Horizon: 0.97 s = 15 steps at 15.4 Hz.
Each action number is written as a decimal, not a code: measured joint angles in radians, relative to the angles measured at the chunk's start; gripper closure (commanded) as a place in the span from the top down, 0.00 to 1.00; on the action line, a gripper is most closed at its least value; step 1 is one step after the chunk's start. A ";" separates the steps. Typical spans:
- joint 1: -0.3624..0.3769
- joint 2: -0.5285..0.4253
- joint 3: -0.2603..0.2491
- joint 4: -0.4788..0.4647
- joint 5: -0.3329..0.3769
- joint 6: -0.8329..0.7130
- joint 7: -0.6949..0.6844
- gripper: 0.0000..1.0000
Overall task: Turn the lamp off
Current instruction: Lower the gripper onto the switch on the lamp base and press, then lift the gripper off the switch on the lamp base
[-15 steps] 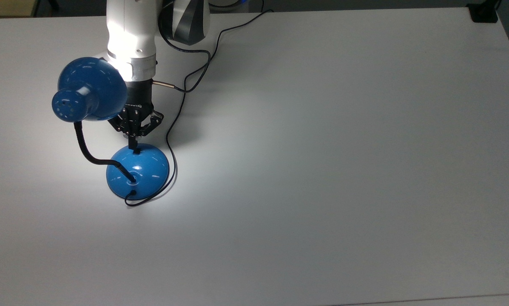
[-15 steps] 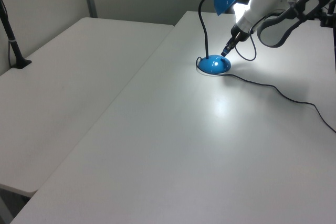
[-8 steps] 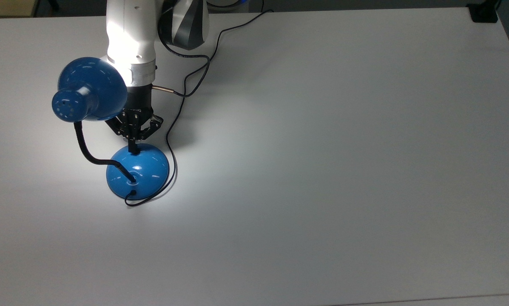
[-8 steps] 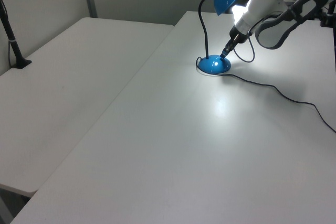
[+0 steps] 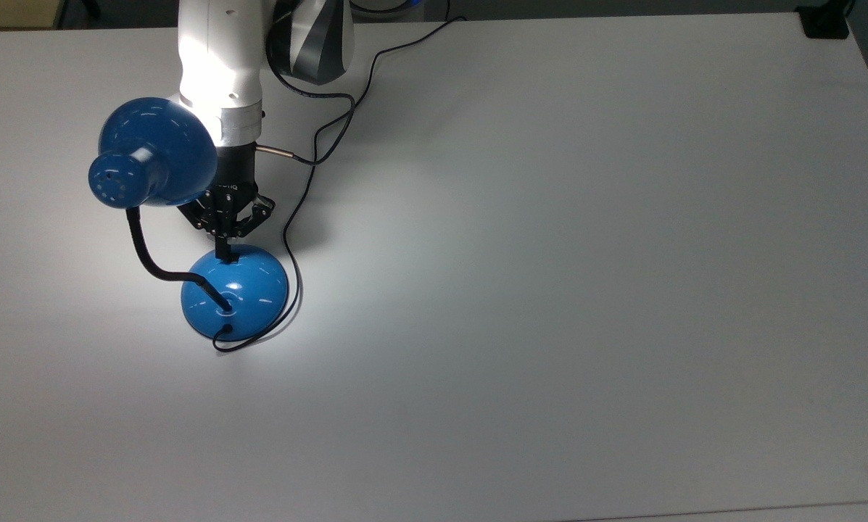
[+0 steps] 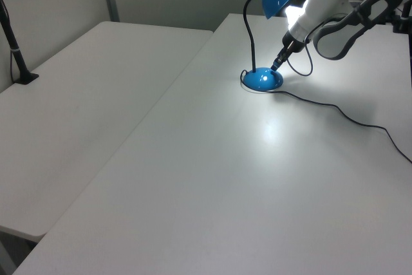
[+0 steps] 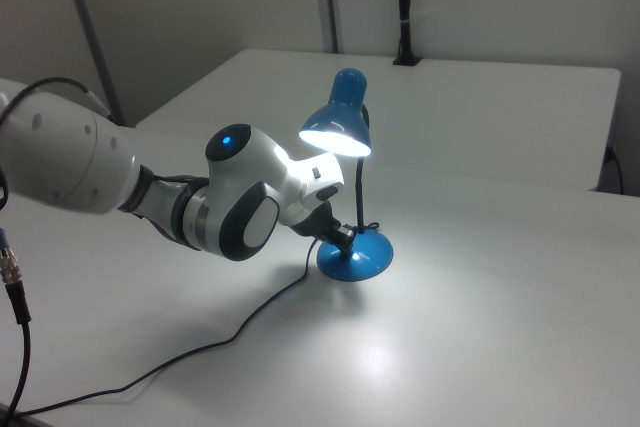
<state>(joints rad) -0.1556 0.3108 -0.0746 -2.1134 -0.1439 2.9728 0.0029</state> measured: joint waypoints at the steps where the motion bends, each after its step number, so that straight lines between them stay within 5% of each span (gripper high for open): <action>1: 0.000 -0.001 0.000 -0.001 0.000 0.000 0.000 0.00; 15: 0.002 -0.002 0.000 -0.019 0.000 0.000 0.000 0.00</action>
<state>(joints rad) -0.1541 0.3092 -0.0747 -2.1321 -0.1441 2.9728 0.0028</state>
